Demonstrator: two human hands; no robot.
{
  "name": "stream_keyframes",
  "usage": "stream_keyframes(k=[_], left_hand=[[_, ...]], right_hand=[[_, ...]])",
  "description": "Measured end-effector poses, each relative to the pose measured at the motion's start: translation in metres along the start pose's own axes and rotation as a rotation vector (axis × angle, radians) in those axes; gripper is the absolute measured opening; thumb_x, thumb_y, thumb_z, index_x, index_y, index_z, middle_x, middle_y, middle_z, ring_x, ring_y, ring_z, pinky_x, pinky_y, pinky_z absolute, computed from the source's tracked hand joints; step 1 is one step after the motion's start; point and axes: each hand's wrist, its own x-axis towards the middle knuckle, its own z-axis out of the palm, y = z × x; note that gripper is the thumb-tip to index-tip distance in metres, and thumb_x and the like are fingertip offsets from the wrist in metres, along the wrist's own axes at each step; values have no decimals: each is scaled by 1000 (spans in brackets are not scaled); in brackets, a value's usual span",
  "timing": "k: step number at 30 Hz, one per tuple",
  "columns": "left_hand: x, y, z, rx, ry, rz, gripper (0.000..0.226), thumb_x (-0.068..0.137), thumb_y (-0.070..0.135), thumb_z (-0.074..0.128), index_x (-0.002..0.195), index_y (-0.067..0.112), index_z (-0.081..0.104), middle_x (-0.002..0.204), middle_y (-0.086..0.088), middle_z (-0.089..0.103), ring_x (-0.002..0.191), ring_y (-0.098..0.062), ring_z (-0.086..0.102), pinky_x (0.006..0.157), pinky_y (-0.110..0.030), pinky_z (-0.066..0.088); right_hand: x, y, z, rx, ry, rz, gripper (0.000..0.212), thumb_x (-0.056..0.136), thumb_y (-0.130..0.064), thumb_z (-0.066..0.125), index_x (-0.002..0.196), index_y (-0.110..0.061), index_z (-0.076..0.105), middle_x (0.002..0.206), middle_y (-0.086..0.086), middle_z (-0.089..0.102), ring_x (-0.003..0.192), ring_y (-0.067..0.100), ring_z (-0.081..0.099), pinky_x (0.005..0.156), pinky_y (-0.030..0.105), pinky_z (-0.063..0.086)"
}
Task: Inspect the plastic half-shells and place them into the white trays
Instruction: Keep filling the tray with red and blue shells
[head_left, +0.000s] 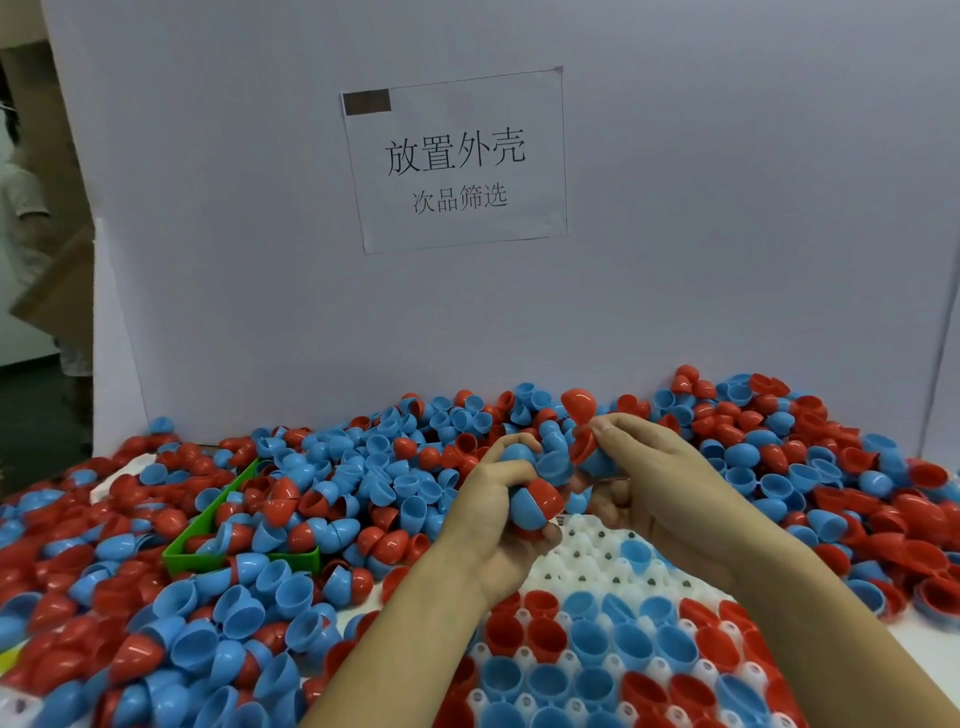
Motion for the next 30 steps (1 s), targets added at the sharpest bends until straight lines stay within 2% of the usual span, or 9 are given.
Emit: stream_keyframes(k=[5, 9, 12, 14, 18, 23, 25, 28, 30], left_hand=[[-1, 0, 0, 54, -16, -16, 41, 86, -6, 46, 73, 24, 70, 88, -11, 69, 73, -21, 64, 39, -21, 41], [1, 0, -1, 75, 79, -2, 39, 87, -6, 47, 73, 24, 69, 82, -5, 72, 66, -18, 59, 40, -20, 39], [2, 3, -4, 41, 119, -2, 30, 88, -5, 50, 84, 21, 65, 78, -3, 71, 64, -16, 58, 39, -19, 39], [2, 4, -4, 30, 104, -3, 30, 88, -5, 55, 82, 23, 66, 80, -4, 71, 65, -17, 59, 39, -20, 39], [-1, 2, 0, 73, 61, -26, 34, 88, -1, 63, 70, 27, 70, 91, -9, 70, 68, -18, 58, 39, -21, 41], [-3, 4, 0, 95, 30, -38, 24, 89, 3, 64, 78, 24, 65, 96, -11, 66, 75, -21, 58, 37, -19, 39], [-3, 4, 0, 100, 29, -35, 24, 88, 3, 64, 78, 24, 64, 95, -10, 66, 76, -21, 58, 37, -19, 37], [-3, 3, 0, 101, 40, -27, 27, 89, 4, 63, 72, 26, 65, 90, -9, 68, 72, -20, 59, 36, -19, 37], [-3, 3, 0, 99, 49, -27, 30, 89, 6, 64, 69, 27, 67, 86, -8, 70, 71, -20, 59, 37, -19, 38]], right_hand=[[1, 2, -1, -105, 62, -33, 37, 100, -42, 45, 105, -10, 64, 64, 4, 65, 47, 10, 49, 52, 23, 47], [5, 4, -6, -147, 170, -82, 38, 100, -43, 47, 98, -10, 66, 48, -8, 54, 41, 5, 43, 47, 21, 39], [7, 5, -10, -219, 203, -93, 35, 101, -41, 47, 94, -14, 68, 47, -8, 52, 39, 5, 39, 43, 19, 34], [7, 6, -9, -244, 173, -40, 36, 102, -41, 46, 91, -15, 69, 49, -6, 54, 39, 5, 38, 41, 18, 33], [8, 6, -3, -89, 110, 83, 40, 103, -41, 44, 83, -14, 65, 59, 6, 52, 43, 9, 35, 43, 20, 29], [10, 9, -7, 40, 70, 80, 36, 105, -33, 42, 87, -9, 62, 59, 7, 48, 46, 11, 30, 46, 24, 24], [11, 12, -9, 85, 75, 80, 35, 105, -32, 42, 89, -9, 64, 61, 7, 49, 49, 12, 32, 47, 23, 27], [12, 14, -8, 110, 75, 102, 41, 104, -43, 43, 94, -10, 66, 61, 6, 53, 50, 11, 38, 50, 23, 35], [12, 12, -7, 109, 64, 118, 47, 96, -53, 52, 95, -9, 68, 63, 5, 54, 53, 12, 39, 56, 24, 38]])
